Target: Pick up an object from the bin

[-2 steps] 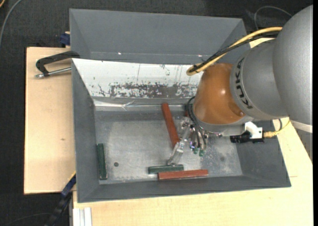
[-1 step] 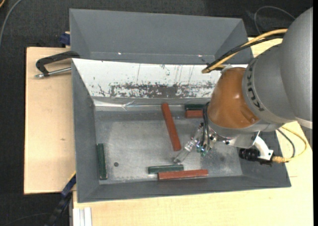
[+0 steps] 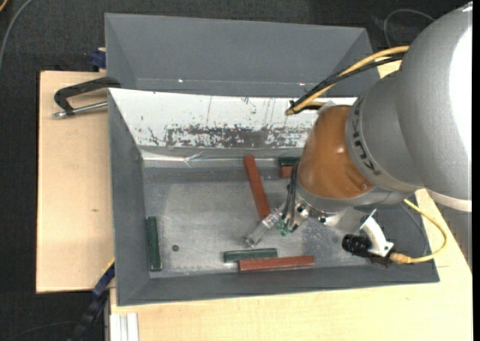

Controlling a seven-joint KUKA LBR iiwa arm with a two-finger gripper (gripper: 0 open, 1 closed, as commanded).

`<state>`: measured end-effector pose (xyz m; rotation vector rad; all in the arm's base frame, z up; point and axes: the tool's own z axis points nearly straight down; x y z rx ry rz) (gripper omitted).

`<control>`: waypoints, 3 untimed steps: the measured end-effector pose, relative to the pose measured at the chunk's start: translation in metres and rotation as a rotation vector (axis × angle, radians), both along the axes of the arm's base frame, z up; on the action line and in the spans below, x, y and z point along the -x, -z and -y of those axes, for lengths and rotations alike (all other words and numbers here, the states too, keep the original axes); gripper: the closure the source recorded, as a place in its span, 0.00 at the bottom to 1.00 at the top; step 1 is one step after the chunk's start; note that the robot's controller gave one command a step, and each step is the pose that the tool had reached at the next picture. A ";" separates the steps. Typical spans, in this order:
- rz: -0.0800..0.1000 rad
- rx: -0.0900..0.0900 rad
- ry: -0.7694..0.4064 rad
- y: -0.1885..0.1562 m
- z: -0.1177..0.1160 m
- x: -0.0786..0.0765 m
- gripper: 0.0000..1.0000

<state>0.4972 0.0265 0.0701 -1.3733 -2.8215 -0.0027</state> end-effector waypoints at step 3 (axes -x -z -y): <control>0.003 0.003 0.297 0.000 -0.005 -0.027 1.00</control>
Offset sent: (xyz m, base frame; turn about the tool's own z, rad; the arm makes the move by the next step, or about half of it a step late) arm 0.0007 -0.0014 -0.0001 0.1030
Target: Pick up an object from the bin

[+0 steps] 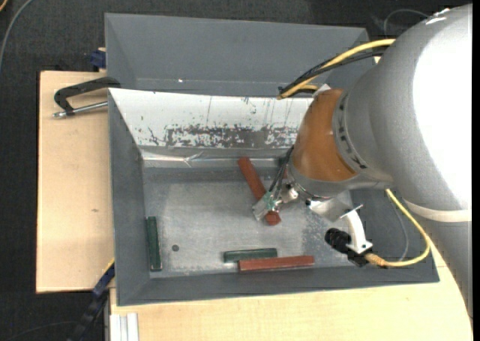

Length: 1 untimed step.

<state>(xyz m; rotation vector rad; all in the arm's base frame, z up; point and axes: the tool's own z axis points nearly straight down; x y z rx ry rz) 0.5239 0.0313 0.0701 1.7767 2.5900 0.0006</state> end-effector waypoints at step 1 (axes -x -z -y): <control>-0.001 0.000 0.000 0.000 0.000 0.000 0.00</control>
Offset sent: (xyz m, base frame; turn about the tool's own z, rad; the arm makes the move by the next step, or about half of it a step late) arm 0.0000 0.0000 0.0000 0.0000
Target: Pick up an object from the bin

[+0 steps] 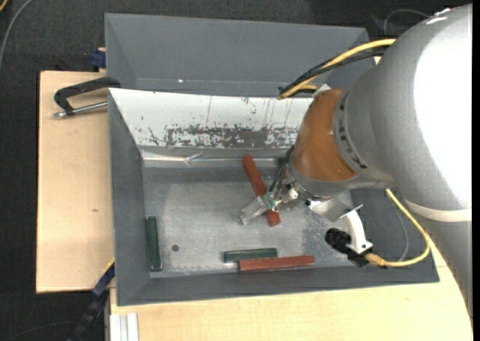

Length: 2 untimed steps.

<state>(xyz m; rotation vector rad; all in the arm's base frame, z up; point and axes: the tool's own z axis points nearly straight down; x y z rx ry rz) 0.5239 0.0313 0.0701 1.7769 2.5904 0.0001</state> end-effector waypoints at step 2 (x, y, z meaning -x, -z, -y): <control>-0.001 0.000 0.302 0.000 0.004 -0.034 1.00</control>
Offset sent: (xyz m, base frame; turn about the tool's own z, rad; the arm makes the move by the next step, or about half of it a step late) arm 0.0340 -0.0047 -0.0001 0.3053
